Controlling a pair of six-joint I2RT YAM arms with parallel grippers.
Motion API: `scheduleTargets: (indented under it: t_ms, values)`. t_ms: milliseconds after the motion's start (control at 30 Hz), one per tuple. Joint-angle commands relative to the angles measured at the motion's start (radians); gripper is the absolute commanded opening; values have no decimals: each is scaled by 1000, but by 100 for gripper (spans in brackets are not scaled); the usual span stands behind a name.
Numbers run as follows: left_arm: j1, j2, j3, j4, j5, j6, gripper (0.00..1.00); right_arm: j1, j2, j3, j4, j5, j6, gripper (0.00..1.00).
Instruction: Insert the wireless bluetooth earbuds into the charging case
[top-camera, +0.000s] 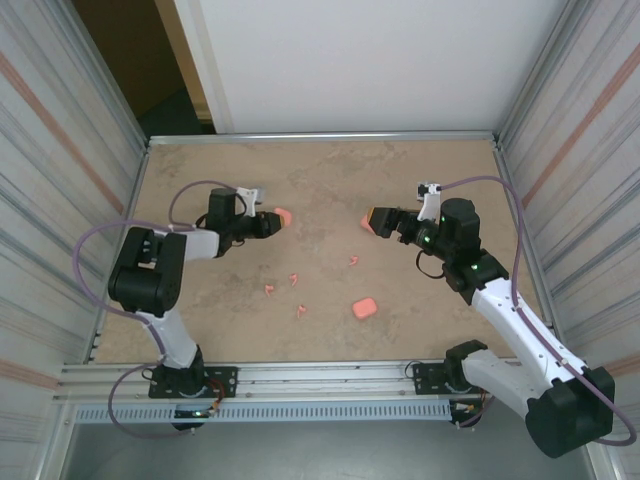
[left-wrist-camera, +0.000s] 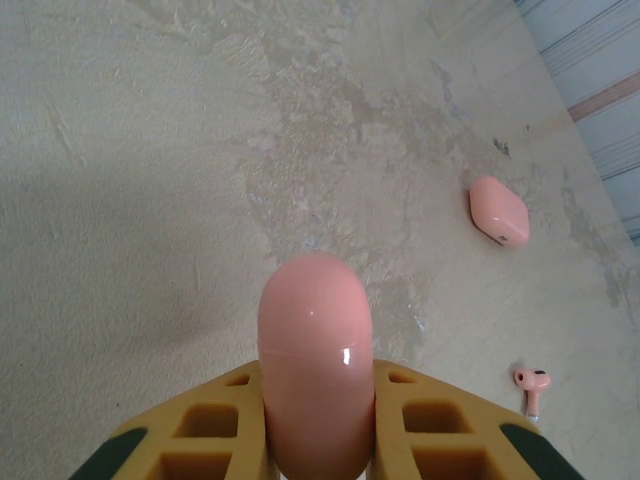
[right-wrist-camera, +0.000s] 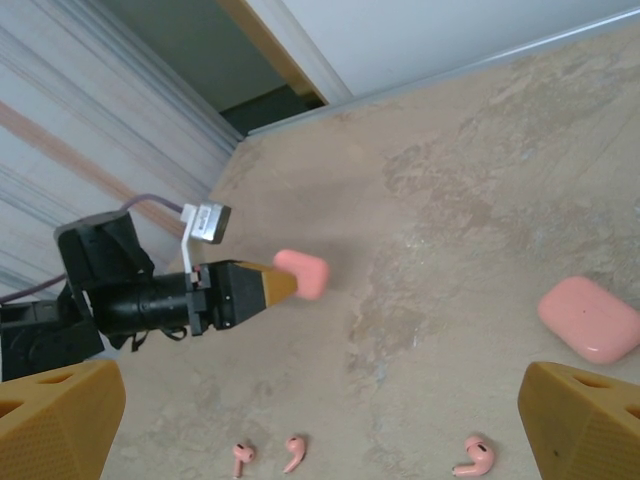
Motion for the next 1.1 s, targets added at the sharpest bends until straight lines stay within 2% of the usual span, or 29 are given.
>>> scheduleTargets:
  t_ms: [0, 600, 733, 1067]
  values:
    - [6, 19, 31, -15, 37, -12, 1, -6, 3, -10, -18, 18, -20, 100]
    - [6, 100, 82, -111, 33, 45, 7, -6, 17, -2, -26, 16, -23, 100]
    - [7, 109, 87, -115, 37, 44, 12, -7, 19, 1, -27, 15, -21, 100]
    - [6, 92, 73, -97, 14, 27, 35, -7, 17, 16, -47, 12, -28, 100]
